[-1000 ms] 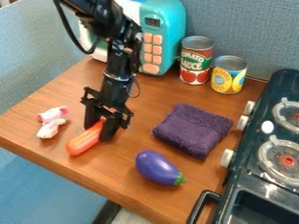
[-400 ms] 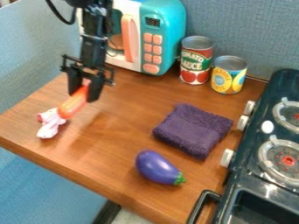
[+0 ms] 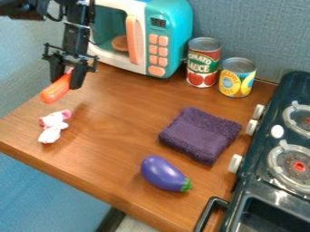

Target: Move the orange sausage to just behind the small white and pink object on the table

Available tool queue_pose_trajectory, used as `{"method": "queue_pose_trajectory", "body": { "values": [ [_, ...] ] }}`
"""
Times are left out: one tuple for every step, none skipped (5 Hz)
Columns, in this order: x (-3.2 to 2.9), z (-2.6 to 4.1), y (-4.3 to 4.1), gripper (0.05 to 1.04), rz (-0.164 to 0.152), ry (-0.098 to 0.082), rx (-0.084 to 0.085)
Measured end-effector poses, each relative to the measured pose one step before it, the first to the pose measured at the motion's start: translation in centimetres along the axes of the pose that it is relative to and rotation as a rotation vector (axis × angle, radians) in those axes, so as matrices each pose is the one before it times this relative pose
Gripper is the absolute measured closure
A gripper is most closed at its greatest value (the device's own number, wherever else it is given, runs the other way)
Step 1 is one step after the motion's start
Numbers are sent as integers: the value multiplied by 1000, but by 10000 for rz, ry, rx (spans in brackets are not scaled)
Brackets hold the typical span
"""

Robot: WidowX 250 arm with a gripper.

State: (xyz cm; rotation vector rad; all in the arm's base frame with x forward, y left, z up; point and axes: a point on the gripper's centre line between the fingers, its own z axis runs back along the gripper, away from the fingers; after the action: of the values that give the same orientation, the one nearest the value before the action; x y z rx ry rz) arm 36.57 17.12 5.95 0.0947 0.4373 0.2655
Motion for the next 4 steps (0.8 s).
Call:
{"method": "queue_pose_trajectory", "body": {
  "values": [
    [653, -67, 2562, 517, 345, 159, -96],
    [939, -697, 914, 517, 7, 14, 144],
    [547, -2203, -1268, 517, -916, -589, -530],
    [-971, 1402, 319, 517, -880, -1050, -1038]
  ]
}}
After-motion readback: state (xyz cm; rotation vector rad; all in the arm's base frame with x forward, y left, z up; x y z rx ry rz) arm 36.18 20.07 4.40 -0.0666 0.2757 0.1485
